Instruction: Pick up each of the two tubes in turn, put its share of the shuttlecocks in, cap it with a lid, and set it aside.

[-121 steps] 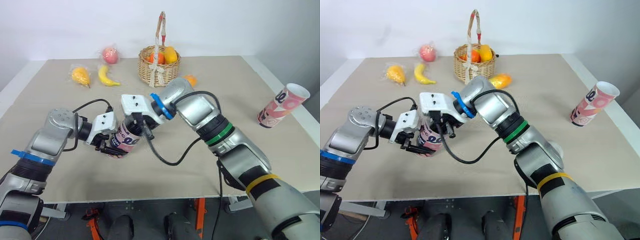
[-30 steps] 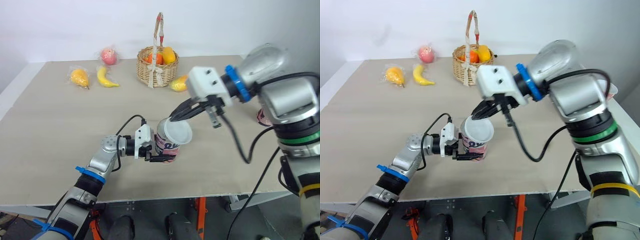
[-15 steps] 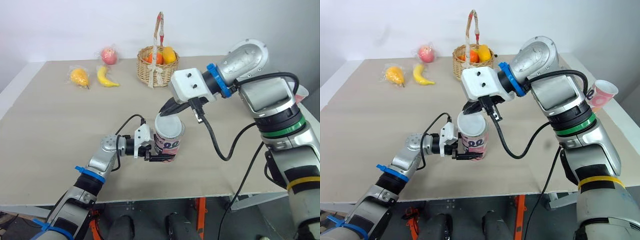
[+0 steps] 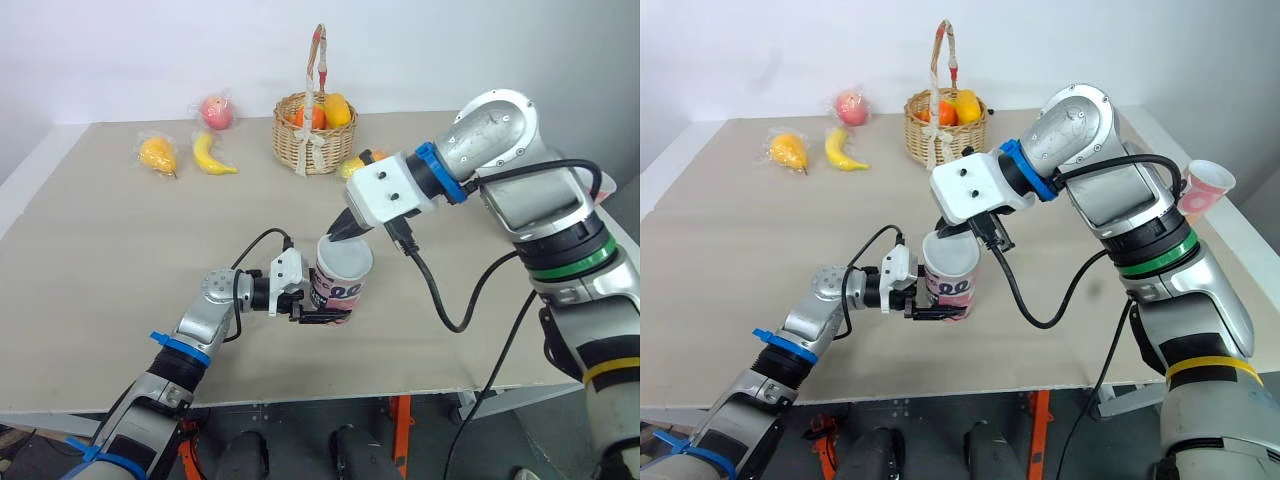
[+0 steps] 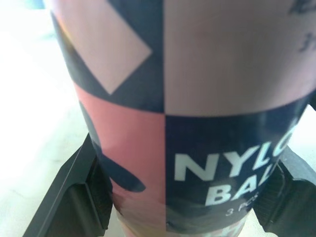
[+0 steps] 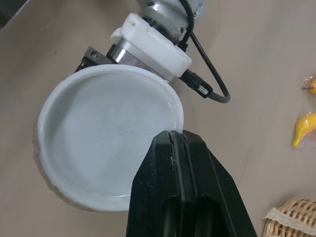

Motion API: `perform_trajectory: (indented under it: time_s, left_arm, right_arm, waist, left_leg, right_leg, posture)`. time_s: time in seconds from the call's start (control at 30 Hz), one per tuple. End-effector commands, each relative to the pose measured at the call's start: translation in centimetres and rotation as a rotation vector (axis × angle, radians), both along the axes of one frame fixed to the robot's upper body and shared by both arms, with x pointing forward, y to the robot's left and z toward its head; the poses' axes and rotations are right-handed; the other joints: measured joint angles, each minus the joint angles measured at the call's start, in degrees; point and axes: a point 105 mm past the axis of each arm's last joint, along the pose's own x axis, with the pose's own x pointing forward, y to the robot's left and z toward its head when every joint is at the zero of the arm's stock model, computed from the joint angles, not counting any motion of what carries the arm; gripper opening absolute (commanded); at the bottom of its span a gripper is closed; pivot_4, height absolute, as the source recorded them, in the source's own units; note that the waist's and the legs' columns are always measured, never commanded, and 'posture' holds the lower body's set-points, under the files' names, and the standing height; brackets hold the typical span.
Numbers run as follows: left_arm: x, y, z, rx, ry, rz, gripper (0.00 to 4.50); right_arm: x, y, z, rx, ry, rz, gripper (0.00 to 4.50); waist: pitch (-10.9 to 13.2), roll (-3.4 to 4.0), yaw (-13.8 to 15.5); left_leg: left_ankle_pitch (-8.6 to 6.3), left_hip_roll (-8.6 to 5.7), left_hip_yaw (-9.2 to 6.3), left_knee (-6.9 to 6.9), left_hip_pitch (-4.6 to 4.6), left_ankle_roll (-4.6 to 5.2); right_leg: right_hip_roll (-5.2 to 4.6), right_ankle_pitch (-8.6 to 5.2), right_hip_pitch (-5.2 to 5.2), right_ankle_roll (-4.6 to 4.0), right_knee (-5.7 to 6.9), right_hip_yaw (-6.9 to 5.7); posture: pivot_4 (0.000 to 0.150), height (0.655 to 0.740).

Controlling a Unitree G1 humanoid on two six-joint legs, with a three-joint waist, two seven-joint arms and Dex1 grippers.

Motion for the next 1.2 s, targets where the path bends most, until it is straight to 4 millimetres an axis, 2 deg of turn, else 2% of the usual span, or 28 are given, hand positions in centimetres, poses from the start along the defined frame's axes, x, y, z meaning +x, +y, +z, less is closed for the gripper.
perform_trajectory:
  time_s: [0.03,0.07,0.13,0.17,0.37,0.5,0.67,0.77,0.87,1.03,1.13,1.2]
  left_arm:
    - [0.7,1.7,-1.9,0.064,0.049,0.080,3.21]
    - [0.7,1.7,-1.9,0.063,0.049,0.082,3.21]
    - [0.8,1.8,-1.8,0.058,0.052,0.089,3.21]
    - [0.8,1.8,-1.8,0.057,0.053,0.091,3.21]
    - [0.8,2.0,-1.9,0.056,0.058,0.097,3.21]
    - [0.7,2.0,-1.8,0.053,0.060,0.099,3.21]
    - [0.7,1.9,-1.9,0.051,0.063,0.098,3.21]
    - [0.8,1.9,-1.9,0.052,0.065,0.098,3.21]
    - [0.8,1.9,-1.9,0.052,0.065,0.098,3.21]
    - [0.8,2.0,-1.9,0.056,0.066,0.096,3.21]
    - [0.8,2.0,-1.9,0.058,0.066,0.097,3.21]
    - [0.9,2.1,-1.9,0.060,0.066,0.100,3.21]
  right_arm:
    - [-1.2,0.1,-3.2,-0.093,0.083,0.061,0.03]
    - [-1.2,0.2,-3.6,-0.092,0.097,0.048,0.64]
    - [-0.8,0.1,-4.1,-0.094,0.095,0.022,1.27]
    - [-0.6,0.1,-4.1,-0.092,0.093,0.013,1.87]
    - [-0.2,-0.3,-3.1,-0.068,0.082,-0.019,4.46]
    - [0.0,-0.7,-1.6,-0.023,0.088,-0.036,4.46]
    - [0.9,-1.4,3.6,0.159,0.141,-0.131,4.46]
    - [0.6,-1.6,4.3,0.188,0.190,-0.139,4.46]
    - [0.2,-1.7,3.8,0.196,0.223,-0.134,3.66]
    - [-0.7,-1.3,3.2,0.224,0.285,-0.109,1.29]
    - [-1.3,-1.1,3.2,0.237,0.325,-0.101,0.02]
    - [-1.7,-1.1,3.1,0.234,0.340,-0.091,0.02]
  waist:
    - [-0.07,-0.09,0.02]
    - [-0.15,-0.16,0.03]
    - [-0.31,-0.22,0.04]
    - [-0.39,-0.24,0.02]
    - [-0.72,-0.54,-0.04]
    - [-0.73,-0.56,-0.04]
    - [-0.66,-0.55,-0.04]
    - [-0.67,-0.55,-0.01]
    - [-0.67,-0.56,-0.03]
    - [-0.66,-0.55,-0.03]
    - [-0.66,-0.55,-0.04]
    - [-0.66,-0.55,-0.04]
  left_leg:
    - [0.00,0.00,-0.01,0.00,0.00,0.00]
    - [0.00,0.00,-0.02,-0.03,0.00,0.00]
    - [-0.01,0.00,-0.03,-0.05,0.06,0.00]
    - [-0.02,0.00,-0.02,-0.07,0.09,0.00]
    - [-0.02,0.08,0.02,-0.15,0.51,-0.01]
    - [-0.02,0.08,0.10,-0.39,0.68,-0.02]
    - [-0.01,0.08,0.14,-0.57,0.73,-0.01]
    - [0.00,0.08,0.20,-0.70,0.64,0.00]
    - [-0.03,0.08,0.15,-0.81,0.63,-0.03]
    - [-0.05,0.06,0.09,-0.85,0.47,-0.05]
    - [-0.05,0.06,0.08,-0.85,0.43,-0.05]
    - [-0.05,0.06,0.06,-0.85,0.42,-0.05]
  right_leg:
    - [0.00,-0.02,0.00,-0.01,0.00,0.00]
    - [0.00,-0.03,0.01,-0.01,0.00,-0.01]
    - [0.00,-0.06,0.05,-0.04,0.00,-0.02]
    - [0.00,-0.06,0.07,-0.04,0.00,-0.02]
    - [0.00,-0.05,0.29,-0.14,0.00,-0.05]
    - [-0.02,-0.10,0.34,-0.21,-0.01,-0.03]
    - [-0.02,-0.08,0.25,-0.32,-0.01,0.01]
    - [-0.02,-0.09,0.09,-0.40,-0.01,0.03]
    - [0.00,-0.28,0.09,-0.44,-0.02,0.00]
    - [0.04,-0.22,-0.06,-0.25,-0.01,0.00]
    - [0.04,-0.18,-0.10,-0.20,-0.02,0.00]
    - [0.04,-0.18,-0.10,-0.20,-0.02,-0.01]
  posture:
    - [0.150,0.7400]
    - [0.150,0.7400]
    - [0.150,0.7400]
    - [0.150,0.7400]
    - [0.150,0.7400]
    - [0.150,0.7400]
    - [0.150,0.7400]
    - [0.150,0.7400]
    - [0.150,0.7400]
    - [0.150,0.7400]
    - [0.150,0.7400]
    - [0.150,0.7400]
